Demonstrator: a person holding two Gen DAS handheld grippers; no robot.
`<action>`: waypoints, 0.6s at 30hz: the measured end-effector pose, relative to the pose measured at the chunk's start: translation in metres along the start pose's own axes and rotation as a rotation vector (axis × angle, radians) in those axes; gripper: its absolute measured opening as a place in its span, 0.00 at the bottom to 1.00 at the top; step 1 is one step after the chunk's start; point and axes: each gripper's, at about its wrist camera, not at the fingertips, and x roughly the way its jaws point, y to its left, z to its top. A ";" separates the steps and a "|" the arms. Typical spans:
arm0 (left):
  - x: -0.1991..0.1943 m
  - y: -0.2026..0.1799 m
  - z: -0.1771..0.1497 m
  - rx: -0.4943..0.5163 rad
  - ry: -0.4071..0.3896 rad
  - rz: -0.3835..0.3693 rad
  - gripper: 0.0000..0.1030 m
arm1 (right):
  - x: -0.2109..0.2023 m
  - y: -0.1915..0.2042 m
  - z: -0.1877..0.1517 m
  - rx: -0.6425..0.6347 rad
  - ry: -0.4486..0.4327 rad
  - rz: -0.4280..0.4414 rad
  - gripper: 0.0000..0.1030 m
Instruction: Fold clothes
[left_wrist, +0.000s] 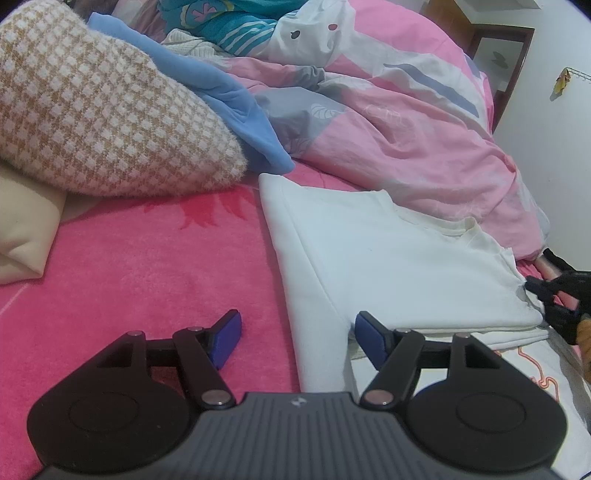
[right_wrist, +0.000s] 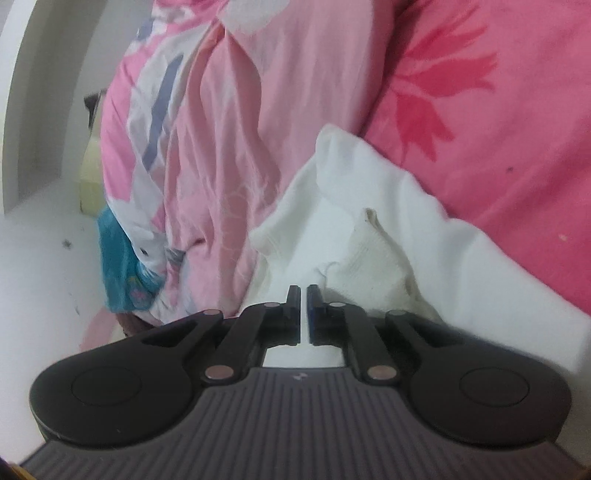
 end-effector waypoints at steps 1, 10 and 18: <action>0.000 0.000 0.000 -0.001 0.000 0.000 0.68 | -0.008 0.000 -0.002 0.019 -0.008 0.014 0.05; -0.013 0.006 0.004 -0.049 -0.018 -0.008 0.68 | -0.083 0.018 -0.053 0.039 0.085 0.103 0.08; -0.094 -0.009 0.004 -0.040 -0.132 0.014 0.73 | -0.142 0.048 -0.108 -0.107 0.202 0.130 0.16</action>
